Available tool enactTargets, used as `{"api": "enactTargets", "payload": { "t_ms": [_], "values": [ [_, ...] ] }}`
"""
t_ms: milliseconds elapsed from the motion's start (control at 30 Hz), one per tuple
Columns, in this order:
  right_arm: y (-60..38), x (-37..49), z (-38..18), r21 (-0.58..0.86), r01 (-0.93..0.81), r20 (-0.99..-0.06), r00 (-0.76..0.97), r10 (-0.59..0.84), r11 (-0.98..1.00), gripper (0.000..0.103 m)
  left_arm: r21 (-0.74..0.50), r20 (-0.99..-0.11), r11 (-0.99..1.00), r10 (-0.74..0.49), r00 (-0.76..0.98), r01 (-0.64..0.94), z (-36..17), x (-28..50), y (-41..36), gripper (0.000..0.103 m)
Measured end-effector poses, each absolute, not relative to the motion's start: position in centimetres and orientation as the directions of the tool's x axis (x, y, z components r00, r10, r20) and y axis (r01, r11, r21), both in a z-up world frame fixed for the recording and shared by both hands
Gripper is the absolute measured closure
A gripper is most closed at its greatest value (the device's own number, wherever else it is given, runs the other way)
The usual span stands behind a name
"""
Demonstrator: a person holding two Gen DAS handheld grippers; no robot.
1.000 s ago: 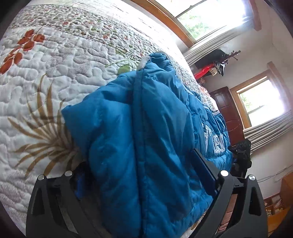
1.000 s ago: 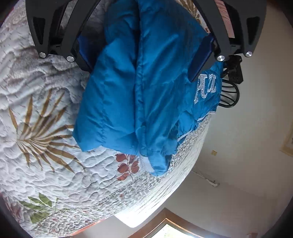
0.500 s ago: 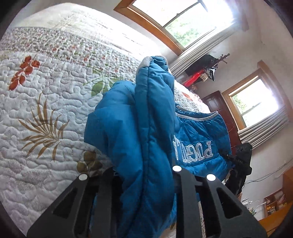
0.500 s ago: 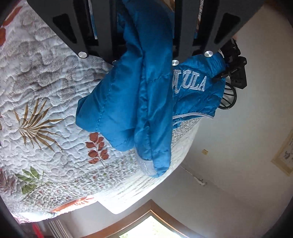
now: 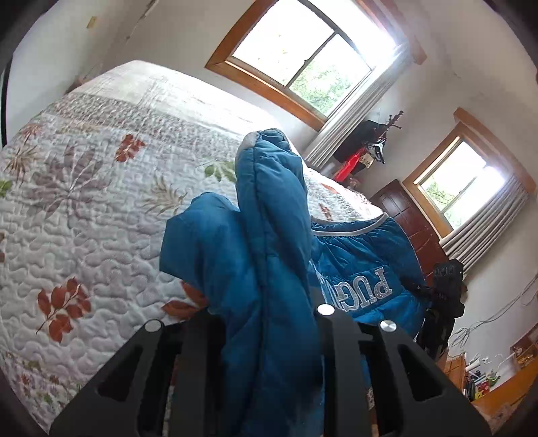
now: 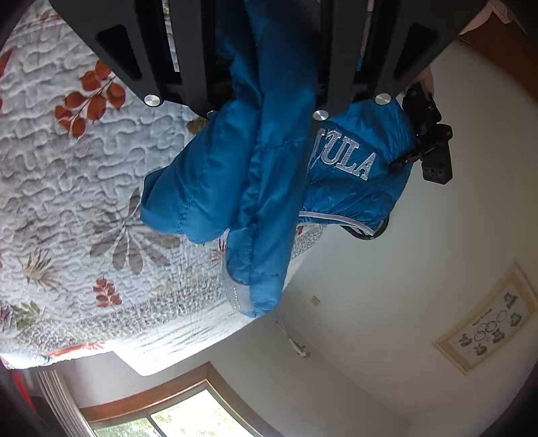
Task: Fold large clothes
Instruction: 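Lift the gripped edge with both tools and fold the jacket in half, then lower the folded half onto the jacket and open both tools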
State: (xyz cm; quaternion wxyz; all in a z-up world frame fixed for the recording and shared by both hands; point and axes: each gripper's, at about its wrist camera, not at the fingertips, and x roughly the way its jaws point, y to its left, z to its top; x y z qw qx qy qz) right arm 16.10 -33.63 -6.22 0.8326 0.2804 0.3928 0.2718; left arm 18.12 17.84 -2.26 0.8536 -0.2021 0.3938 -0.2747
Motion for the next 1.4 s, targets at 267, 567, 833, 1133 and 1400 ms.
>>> {"api": "enactTargets", "payload": {
  "t_ms": [267, 567, 833, 1133, 1400],
  "values": [
    [-34.6, 17.0, -16.8, 0.769, -0.024, -0.548, 0.491, 0.677, 0.639, 0.077, -0.585, -0.675, 0.801, -0.569, 0.469, 0.129, -13.6, 19.8, 21.6, 0.065],
    [-35.1, 16.4, -15.5, 0.696, -0.007, -0.608, 0.525, 0.595, 0.718, 0.059, -0.599, -0.675, 0.797, -0.557, 0.484, 0.081, -13.7, 19.3, 22.7, 0.047],
    [-34.4, 9.9, -8.9, 0.395, 0.005, -0.691, 0.66, 0.294, 0.919, 0.059, -0.368, -0.706, 0.929, -0.297, 0.644, 0.025, -8.4, 11.9, 22.4, 0.041],
    [-28.6, 6.6, -6.0, 0.273, -0.175, -0.68, 0.66, 0.319, 0.946, 0.07, -0.287, -0.646, 0.948, -0.295, 0.704, 0.134, -4.8, 5.6, 17.9, 0.039],
    [-28.0, 8.3, -11.4, 0.283, -0.137, -0.769, 0.559, 0.31, 0.949, 0.081, -0.158, -0.72, 0.975, -0.222, 0.658, 0.156, -10.2, 6.6, 14.4, 0.039]
  ]
}}
